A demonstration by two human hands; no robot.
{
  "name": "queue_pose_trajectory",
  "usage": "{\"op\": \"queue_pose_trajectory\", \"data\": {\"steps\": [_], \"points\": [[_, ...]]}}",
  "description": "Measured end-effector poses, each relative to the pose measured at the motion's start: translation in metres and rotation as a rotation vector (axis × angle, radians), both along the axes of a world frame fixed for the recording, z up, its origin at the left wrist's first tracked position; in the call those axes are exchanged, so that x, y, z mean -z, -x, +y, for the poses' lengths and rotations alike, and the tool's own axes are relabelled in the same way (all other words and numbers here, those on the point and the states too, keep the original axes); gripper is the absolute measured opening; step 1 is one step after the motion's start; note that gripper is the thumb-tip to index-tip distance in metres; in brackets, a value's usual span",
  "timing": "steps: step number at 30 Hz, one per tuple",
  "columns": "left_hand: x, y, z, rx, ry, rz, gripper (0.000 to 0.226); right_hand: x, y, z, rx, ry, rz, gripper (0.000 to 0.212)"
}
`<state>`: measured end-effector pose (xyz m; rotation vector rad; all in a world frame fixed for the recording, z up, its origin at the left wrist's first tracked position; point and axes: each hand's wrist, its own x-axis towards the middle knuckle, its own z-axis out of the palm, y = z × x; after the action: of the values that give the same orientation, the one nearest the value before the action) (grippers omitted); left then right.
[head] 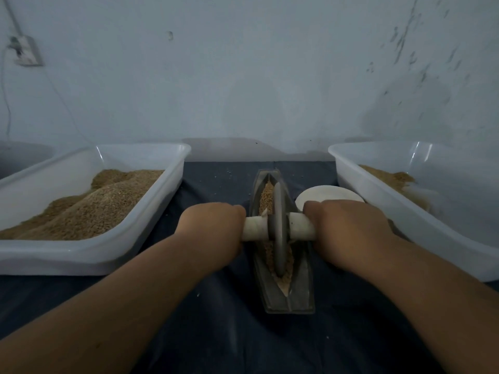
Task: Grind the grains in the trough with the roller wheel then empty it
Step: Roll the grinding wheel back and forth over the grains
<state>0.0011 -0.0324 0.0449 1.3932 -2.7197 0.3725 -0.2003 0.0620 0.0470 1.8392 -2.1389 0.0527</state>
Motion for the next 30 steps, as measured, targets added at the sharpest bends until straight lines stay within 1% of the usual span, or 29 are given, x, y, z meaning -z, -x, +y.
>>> {"op": "queue_pose_trajectory", "data": {"steps": [2, 3, 6, 11, 15, 17, 19, 22, 24, 26, 28, 30], "points": [[0.003, 0.005, -0.012, 0.003, -0.002, 0.013, 0.036, 0.001, 0.003, -0.014, -0.008, -0.080, -0.017, 0.032], [0.004, 0.008, -0.019, 0.005, 0.005, 0.030, 0.034, 0.002, 0.005, -0.022, -0.017, -0.078, -0.021, 0.032], [0.003, 0.022, -0.046, 0.003, 0.039, 0.061, 0.025, 0.001, 0.015, -0.050, -0.031, -0.005, -0.054, 0.022], [-0.009, 0.047, -0.078, -0.011, 0.094, 0.055, 0.023, 0.004, 0.028, -0.081, 0.002, 0.058, -0.085, 0.021], [-0.002, 0.048, -0.082, -0.016, 0.148, 0.041, 0.025, 0.011, 0.029, -0.079, 0.015, 0.066, -0.100, 0.023], [0.002, 0.042, -0.077, -0.014, 0.131, 0.048, 0.023, 0.011, 0.025, -0.072, 0.011, 0.071, -0.083, 0.027], [0.004, 0.034, -0.066, -0.005, 0.094, 0.063, 0.021, 0.009, 0.019, -0.062, -0.011, 0.076, -0.058, 0.025], [0.007, 0.018, -0.039, 0.015, 0.087, 0.078, 0.027, 0.007, 0.009, -0.040, -0.032, 0.075, -0.014, 0.022], [0.009, 0.007, -0.017, 0.043, 0.130, 0.078, 0.033, 0.007, 0.005, -0.022, -0.032, 0.052, -0.023, 0.024], [0.007, -0.004, 0.003, 0.083, 0.192, 0.061, 0.035, 0.007, 0.002, -0.003, -0.043, 0.002, -0.057, 0.031], [0.004, -0.010, 0.016, 0.110, 0.234, 0.036, 0.031, 0.007, 0.001, 0.012, -0.054, -0.013, -0.075, 0.032], [0.002, -0.009, 0.021, 0.123, 0.269, 0.002, 0.027, 0.009, 0.002, 0.020, -0.052, -0.012, -0.086, 0.029]]}}
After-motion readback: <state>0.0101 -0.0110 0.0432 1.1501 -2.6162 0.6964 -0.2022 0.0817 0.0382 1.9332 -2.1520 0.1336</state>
